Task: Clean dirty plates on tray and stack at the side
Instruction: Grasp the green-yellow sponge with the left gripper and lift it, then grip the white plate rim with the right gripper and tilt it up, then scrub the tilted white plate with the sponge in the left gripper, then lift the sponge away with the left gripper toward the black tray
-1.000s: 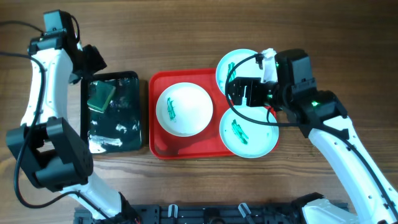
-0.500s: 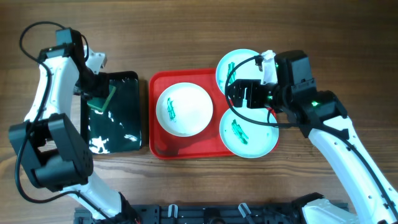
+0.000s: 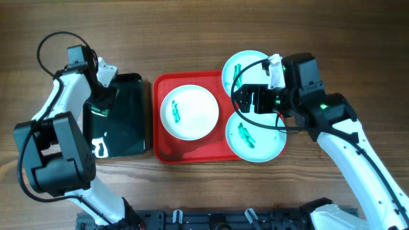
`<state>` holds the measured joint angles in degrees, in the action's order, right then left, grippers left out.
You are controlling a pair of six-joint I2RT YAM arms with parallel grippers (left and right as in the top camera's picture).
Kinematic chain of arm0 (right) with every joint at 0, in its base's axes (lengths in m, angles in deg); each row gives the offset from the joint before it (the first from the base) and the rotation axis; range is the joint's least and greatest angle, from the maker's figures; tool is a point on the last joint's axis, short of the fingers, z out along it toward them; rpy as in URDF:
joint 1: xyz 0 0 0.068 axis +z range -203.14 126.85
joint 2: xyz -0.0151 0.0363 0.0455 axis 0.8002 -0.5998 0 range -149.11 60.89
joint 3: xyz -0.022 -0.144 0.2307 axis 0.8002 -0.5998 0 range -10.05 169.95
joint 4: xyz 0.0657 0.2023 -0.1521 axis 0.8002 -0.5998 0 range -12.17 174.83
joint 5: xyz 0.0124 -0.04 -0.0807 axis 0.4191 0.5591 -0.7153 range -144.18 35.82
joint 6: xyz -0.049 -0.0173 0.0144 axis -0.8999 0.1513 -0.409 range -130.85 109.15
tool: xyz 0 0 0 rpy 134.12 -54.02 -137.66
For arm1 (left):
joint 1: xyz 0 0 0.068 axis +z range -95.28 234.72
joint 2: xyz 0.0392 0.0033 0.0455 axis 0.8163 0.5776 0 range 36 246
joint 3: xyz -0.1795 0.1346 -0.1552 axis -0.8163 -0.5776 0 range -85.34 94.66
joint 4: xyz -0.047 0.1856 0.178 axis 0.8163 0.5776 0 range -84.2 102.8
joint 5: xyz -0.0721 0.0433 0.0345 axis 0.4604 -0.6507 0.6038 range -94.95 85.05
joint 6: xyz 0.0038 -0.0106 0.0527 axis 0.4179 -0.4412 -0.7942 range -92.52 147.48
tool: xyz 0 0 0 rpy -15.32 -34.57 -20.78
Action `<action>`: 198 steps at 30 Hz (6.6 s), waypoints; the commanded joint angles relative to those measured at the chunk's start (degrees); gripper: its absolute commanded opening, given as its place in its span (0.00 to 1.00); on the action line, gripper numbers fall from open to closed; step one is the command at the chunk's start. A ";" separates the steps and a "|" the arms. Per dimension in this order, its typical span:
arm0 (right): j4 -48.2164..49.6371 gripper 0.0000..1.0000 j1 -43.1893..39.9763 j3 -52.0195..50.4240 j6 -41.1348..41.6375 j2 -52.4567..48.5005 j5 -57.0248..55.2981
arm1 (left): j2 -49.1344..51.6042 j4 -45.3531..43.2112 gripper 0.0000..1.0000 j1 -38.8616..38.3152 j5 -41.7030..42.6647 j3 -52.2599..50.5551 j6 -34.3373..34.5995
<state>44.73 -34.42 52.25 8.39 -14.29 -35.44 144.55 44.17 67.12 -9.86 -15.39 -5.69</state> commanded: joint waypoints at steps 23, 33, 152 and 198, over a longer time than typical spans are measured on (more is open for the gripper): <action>2.14 0.68 3.34 4.00 4.92 -12.55 4.70 | -2.16 12.94 0.04 -10.62 0.98 0.11 43.98; 11.93 0.46 8.31 6.05 4.48 -24.48 4.66 | -14.95 19.65 0.04 -9.40 6.80 2.51 45.62; 19.56 0.04 4.50 5.51 3.61 -41.31 17.16 | 6.64 3.80 0.04 -32.76 10.08 3.93 57.35; 18.56 0.04 4.57 5.51 4.92 -41.29 13.86 | 5.86 16.48 0.04 -32.89 -6.99 11.26 59.56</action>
<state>63.90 -29.55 57.39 13.31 -54.53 -19.70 149.60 55.89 34.51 -13.33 -8.00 49.92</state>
